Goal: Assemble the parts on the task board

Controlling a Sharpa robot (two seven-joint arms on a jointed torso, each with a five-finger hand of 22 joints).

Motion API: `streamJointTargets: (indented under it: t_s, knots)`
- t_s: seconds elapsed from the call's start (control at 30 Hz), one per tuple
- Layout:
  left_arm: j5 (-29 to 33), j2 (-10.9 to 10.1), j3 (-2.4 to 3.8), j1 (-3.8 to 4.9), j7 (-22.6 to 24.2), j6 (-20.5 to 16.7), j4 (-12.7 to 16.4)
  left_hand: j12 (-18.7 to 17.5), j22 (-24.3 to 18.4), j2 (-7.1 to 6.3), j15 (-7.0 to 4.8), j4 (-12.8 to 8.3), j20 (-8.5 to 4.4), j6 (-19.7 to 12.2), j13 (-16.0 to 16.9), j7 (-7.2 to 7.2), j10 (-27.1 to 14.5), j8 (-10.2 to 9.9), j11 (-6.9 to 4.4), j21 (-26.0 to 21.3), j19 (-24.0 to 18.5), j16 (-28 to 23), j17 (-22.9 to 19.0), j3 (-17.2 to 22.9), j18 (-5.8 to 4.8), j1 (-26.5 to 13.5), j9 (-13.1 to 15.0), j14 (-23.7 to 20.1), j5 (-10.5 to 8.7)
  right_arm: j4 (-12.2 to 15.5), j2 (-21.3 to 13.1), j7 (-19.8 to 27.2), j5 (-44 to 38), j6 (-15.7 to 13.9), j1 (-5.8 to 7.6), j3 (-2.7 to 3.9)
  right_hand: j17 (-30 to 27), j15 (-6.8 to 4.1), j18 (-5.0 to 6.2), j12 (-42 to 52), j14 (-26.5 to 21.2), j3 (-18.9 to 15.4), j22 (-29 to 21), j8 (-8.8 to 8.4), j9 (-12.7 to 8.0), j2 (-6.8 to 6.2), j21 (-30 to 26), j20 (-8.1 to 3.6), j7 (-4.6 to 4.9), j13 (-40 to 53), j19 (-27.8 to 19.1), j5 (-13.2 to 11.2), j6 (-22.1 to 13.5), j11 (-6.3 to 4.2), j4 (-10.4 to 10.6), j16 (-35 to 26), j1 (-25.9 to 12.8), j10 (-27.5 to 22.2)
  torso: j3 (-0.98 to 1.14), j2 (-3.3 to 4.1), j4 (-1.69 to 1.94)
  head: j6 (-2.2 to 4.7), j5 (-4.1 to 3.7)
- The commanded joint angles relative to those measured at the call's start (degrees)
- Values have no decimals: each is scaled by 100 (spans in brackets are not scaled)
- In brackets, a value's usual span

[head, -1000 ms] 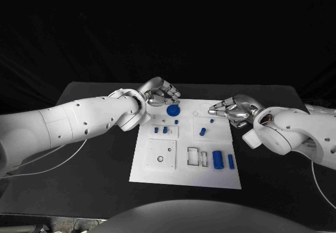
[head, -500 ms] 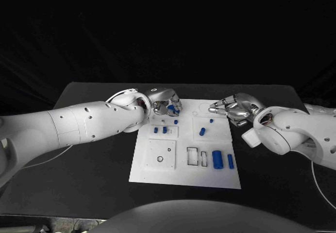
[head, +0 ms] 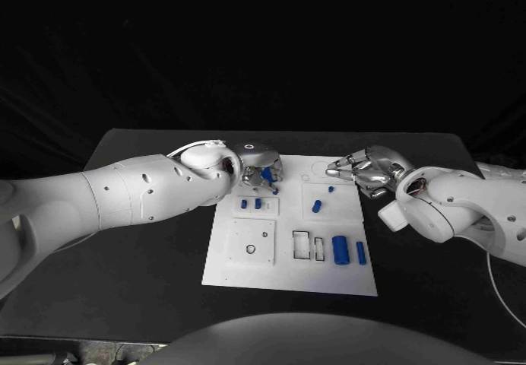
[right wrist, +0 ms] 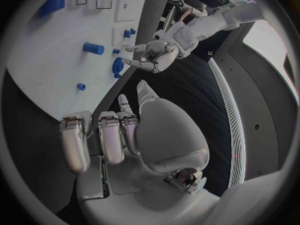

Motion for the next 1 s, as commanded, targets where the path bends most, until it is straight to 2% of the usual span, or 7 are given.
streamJointTargets:
  t_s: [0.03,0.33,0.63,0.7,0.83,1.0]
  knots:
    - [-405,41,3,-2,-119,397,-24,-39,1506,-11,-48,-16,-46,0,-7,-39,-39,-30,-19,14,613,15,1508,-2,-43,27,-18,617,-21,11,1,14,-15,36,-4,0,1510,29,-81,-29,598,-42,1507,23,2,23,26,42,-10,1495,600,11,14,27,7,23,-32,629,-3,-3,-3,0,3]
    - [-584,120,3,-4,-160,605,-131,-85,1506,24,-103,-24,-65,14,-5,-89,-68,-44,-74,14,613,15,1508,105,-43,190,-69,617,-20,14,8,-10,-14,52,-4,0,1510,29,-81,-29,598,-42,1507,23,2,23,26,42,-10,1495,600,11,14,27,7,23,-32,629,-2,-4,-7,0,1]
    - [-597,198,3,-35,-209,553,-245,-88,1506,40,-114,-19,-74,-2,-4,-92,-63,-55,-79,14,613,15,1508,156,-43,236,-94,617,-20,19,4,-35,-13,60,-3,1,1510,30,-81,-29,598,-43,1507,25,3,27,26,42,-10,1495,600,12,17,28,10,23,-32,629,-7,-3,-4,0,-9]
    - [-592,214,3,-41,-209,544,-267,-95,1506,37,-111,-11,-77,-32,-6,-86,-77,-66,-75,14,613,15,1508,161,-43,220,-109,617,-20,21,2,-33,-13,64,-3,1,1510,30,-81,-29,598,-43,1507,25,3,27,26,42,-10,1495,600,12,17,28,10,23,-32,629,-2,-4,-5,0,-5]
    - [-587,247,3,-48,-194,543,-291,-103,1506,44,-106,-13,-80,-57,-8,-88,-100,-70,-75,14,613,15,1508,180,-43,213,-127,617,-20,19,1,-44,-12,110,-3,1,1510,30,-81,-29,598,-44,1507,27,3,28,26,43,-10,1495,600,13,18,28,10,23,-32,629,-5,-1,3,0,-42]
    - [-584,288,3,-52,-169,589,-308,-107,1506,48,-101,-15,-83,-98,-8,-83,-133,-73,-74,14,613,15,1508,218,-43,227,-155,617,-20,16,13,-59,-12,133,-3,1,1510,30,-81,-29,598,-44,1507,27,3,28,26,43,-10,1495,600,13,18,28,10,23,-32,629,-2,-4,-4,0,-24]
